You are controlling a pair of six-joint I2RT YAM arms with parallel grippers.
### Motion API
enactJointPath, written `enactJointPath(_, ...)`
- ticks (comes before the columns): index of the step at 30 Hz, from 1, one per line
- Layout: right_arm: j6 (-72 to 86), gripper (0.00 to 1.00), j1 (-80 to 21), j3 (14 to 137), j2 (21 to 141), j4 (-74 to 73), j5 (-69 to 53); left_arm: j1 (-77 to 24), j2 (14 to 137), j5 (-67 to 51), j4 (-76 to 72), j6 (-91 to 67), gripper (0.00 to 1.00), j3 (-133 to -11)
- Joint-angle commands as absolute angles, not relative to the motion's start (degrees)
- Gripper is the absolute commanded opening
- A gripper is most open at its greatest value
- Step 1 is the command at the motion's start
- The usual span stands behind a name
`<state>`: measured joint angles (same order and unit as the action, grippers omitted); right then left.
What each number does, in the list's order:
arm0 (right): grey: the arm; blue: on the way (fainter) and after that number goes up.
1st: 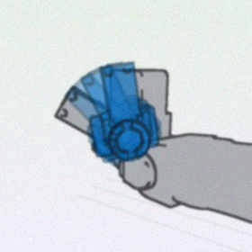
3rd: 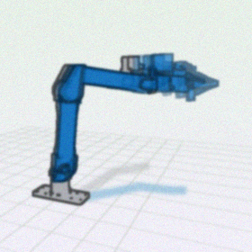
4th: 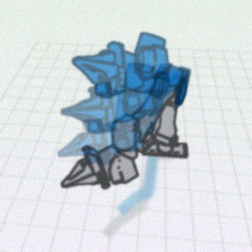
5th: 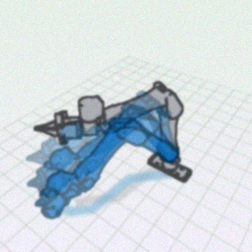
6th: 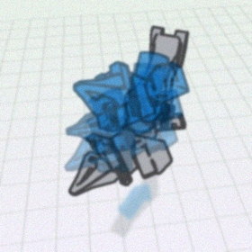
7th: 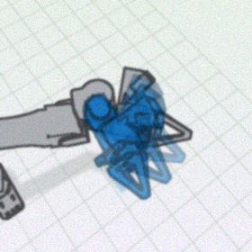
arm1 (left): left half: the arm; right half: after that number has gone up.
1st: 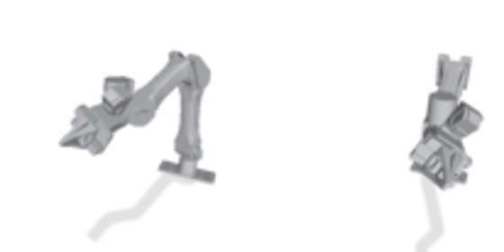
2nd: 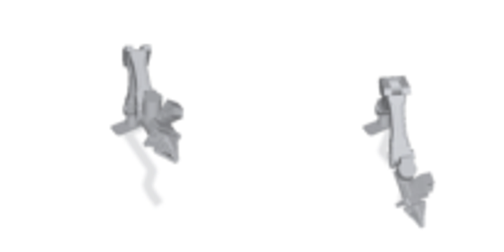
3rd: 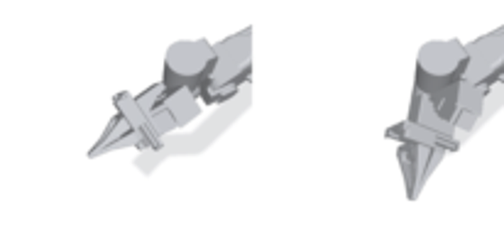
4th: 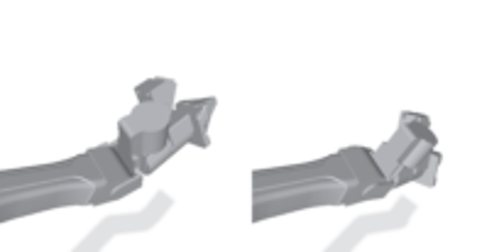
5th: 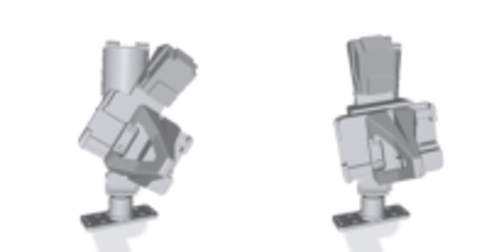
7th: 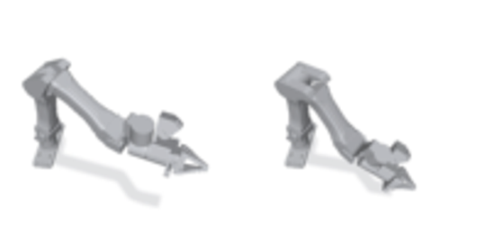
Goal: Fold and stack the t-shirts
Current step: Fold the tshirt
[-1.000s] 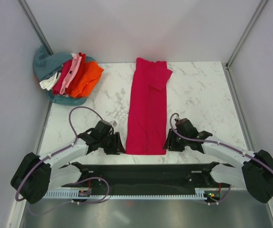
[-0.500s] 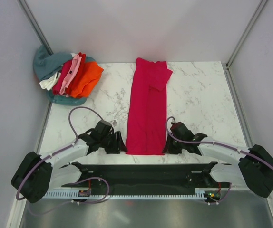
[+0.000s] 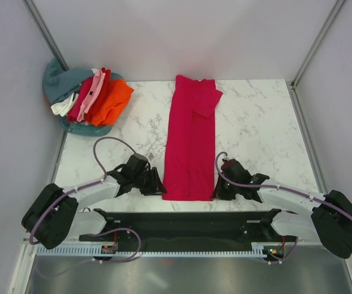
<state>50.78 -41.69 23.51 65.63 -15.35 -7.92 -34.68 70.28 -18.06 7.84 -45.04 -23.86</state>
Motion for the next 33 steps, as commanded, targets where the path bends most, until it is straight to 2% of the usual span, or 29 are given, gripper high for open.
enactJointPath(1,50.01,0.00,-42.10,23.73,63.90,-19.06,-6.24,-37.08,71.46,-19.07,2.55,-48.51,0.27,-21.45)
enactJointPath(5,49.75,0.00,-42.10,24.43,61.53,-21.70,-5.89,-38.85,68.39,-18.89,2.37,-49.48,0.07,-19.34)
enactJointPath(8,49.57,0.00,-42.10,25.49,58.81,-24.51,-5.19,-38.94,65.66,-20.12,2.72,-50.53,0.02,-18.02)
enactJointPath(13,48.61,0.00,-42.10,29.60,53.80,-28.38,-2.99,-38.94,60.21,-21.01,6.84,-50.89,0.02,-19.94)
enactJointPath(18,45.80,0.00,-42.10,35.32,53.96,-30.23,-0.35,-38.59,60.64,-20.04,12.74,-47.56,0.02,-27.94)
enactJointPath(26,39.64,0.00,-41.92,49.29,64.85,-32.96,12.45,-33.06,67.23,-21.62,15.20,-43.25,0.02,-41.28)
enactJointPath(33,34.98,0.00,-38.42,62.21,78.56,-32.78,22.13,-25.68,80.13,-20.66,15.29,-40.35,0.02,-53.86)
